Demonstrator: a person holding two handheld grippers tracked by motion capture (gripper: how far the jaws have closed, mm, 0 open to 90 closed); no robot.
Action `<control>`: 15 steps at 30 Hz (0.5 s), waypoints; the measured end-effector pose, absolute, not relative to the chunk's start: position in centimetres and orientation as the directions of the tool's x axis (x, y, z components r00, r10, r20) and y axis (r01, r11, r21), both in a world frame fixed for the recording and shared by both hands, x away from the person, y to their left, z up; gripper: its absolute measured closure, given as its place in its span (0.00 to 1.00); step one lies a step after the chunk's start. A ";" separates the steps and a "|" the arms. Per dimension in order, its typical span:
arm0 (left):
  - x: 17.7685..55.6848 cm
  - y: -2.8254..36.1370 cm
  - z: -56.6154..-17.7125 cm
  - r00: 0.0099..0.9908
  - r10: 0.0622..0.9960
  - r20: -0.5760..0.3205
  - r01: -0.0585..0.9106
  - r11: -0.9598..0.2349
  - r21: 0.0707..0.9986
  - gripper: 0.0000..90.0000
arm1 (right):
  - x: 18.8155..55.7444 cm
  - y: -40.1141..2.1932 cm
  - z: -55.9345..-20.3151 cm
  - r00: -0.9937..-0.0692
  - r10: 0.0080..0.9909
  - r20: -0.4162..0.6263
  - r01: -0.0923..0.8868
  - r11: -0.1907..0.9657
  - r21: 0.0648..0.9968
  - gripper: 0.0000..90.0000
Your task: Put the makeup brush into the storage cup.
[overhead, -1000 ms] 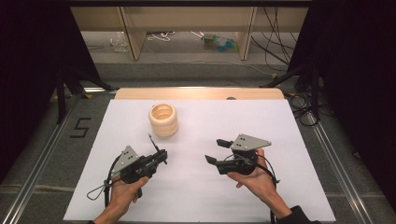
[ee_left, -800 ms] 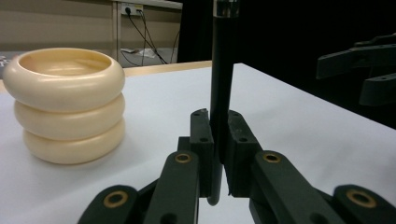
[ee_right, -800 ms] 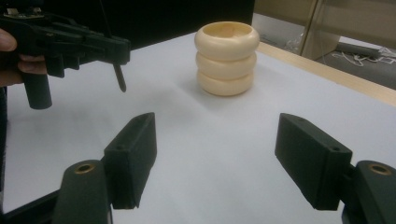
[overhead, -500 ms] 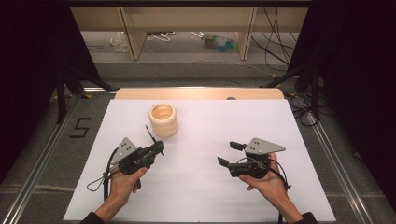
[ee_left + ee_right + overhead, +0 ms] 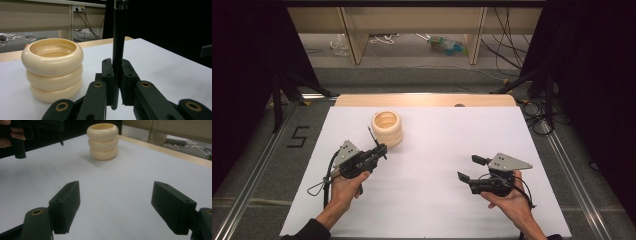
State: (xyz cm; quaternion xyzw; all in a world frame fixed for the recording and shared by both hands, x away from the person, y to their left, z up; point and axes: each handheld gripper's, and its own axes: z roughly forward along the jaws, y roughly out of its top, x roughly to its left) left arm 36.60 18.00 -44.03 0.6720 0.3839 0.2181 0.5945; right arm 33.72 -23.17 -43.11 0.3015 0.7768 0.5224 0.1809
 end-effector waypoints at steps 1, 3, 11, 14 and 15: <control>36.7 18.0 -44.0 0.608 0.776 -0.164 0.256 0.003 0.967 0.92 | 33.7 -23.2 -43.2 -0.751 0.659 0.035 0.281 0.271 0.921 0.27; 36.9 18.2 -43.9 0.604 0.780 -0.162 0.253 0.004 0.967 0.92 | 33.7 -23.2 -43.4 -0.753 0.658 0.034 0.268 0.259 0.928 0.26; 37.4 18.4 -43.8 0.592 0.789 -0.161 0.255 0.005 0.967 0.92 | 33.5 -23.7 -43.7 -0.745 0.667 0.025 0.277 0.275 0.921 0.25; 37.5 18.3 -43.9 0.594 0.789 -0.157 0.254 0.001 0.967 0.92 | 33.3 -24.0 -43.8 -0.739 0.673 0.026 0.287 0.280 0.916 0.25; 37.6 18.4 -43.8 0.594 0.789 -0.155 0.252 0.000 0.968 0.92 | 33.3 -24.2 -43.8 -0.740 0.672 0.024 0.287 0.283 0.915 0.25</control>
